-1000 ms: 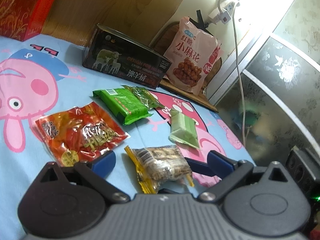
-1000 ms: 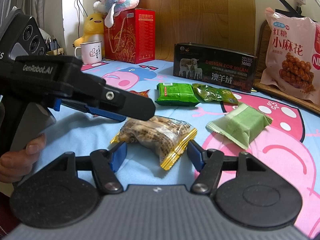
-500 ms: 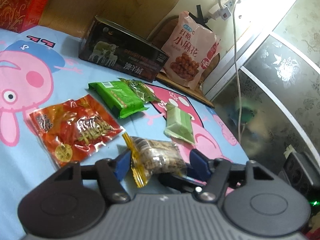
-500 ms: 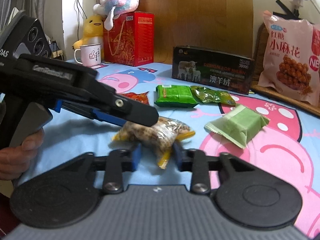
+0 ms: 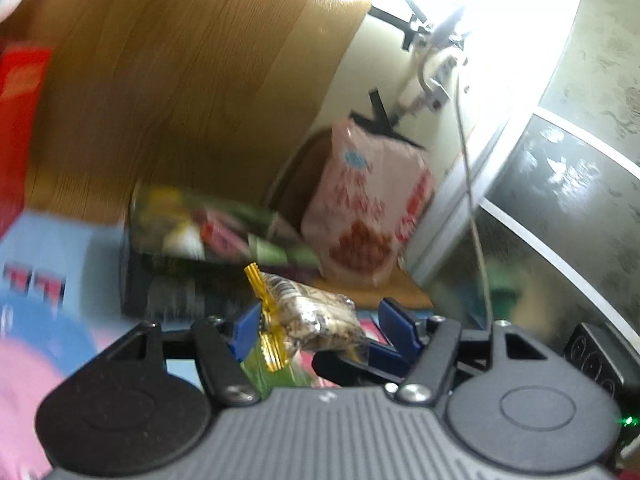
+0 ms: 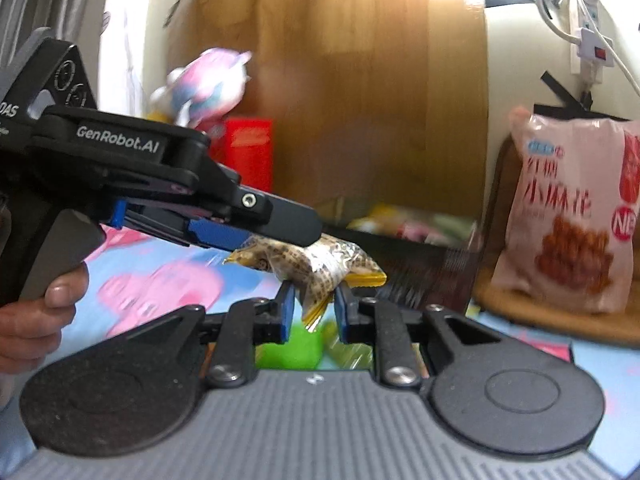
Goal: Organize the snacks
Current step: 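Carry the peanut bag into the black tin and open the left gripper, then move the left gripper to the bright green square snack packet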
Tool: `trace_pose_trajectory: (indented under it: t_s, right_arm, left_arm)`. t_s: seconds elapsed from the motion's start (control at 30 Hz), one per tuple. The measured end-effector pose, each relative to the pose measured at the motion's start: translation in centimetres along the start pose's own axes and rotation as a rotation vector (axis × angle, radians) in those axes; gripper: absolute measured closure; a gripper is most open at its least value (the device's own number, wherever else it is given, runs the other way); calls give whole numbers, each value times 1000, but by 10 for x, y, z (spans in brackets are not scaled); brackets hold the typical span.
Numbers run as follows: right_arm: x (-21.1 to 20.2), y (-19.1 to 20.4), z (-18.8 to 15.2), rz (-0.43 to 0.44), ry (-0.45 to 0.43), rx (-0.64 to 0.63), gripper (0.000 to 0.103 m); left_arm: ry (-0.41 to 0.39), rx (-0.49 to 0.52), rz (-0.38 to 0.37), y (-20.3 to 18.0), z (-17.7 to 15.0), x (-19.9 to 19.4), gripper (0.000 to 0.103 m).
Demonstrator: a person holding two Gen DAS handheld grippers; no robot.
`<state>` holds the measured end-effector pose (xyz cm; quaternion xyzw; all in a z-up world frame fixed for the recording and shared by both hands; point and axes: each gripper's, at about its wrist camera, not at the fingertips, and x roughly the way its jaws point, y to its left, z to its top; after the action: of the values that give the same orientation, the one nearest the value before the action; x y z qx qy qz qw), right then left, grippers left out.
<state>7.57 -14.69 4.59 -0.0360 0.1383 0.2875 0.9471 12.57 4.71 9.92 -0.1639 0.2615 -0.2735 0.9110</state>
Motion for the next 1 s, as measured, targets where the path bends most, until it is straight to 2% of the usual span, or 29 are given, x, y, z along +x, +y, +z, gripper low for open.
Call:
trace_pose_trajectory:
  t_s: [0.1,0.23,0.3,0.33,0.4,0.6,0.77,0.87,1.0]
  right_arm:
    - [35,-29,21,7,19,60,79]
    - [77,-53,36,1,60,101,78]
    - [91,-60,37,-11,81,111,75]
    - [96,-63,37,-26,88,116,69]
    - [96,-69,36,-58,87,132,63]
    - [52,-80,20,-46,64,192,63]
    - [35,-83,-7,-9,185,286,62]
    - [22,-74,-19,61,204,349,61]
    - [14,-43,-30,135,238,307,61]
  left_arm:
    - [-8,25,44,11,27,30,39]
    - [12,-4,90,34,47,68,37]
    - [39,-11,106,42,51,86,30]
    - [51,-17,114,45,50,91,30]
    - [67,-31,117,49,48,95,30]
    - [29,-34,79,46,32,56,30]
    - [60,-68,60,42,0,20,30]
    - [82,-82,78,46,-23,-2,30]
    - [116,-166,109,62,-43,-16,30]
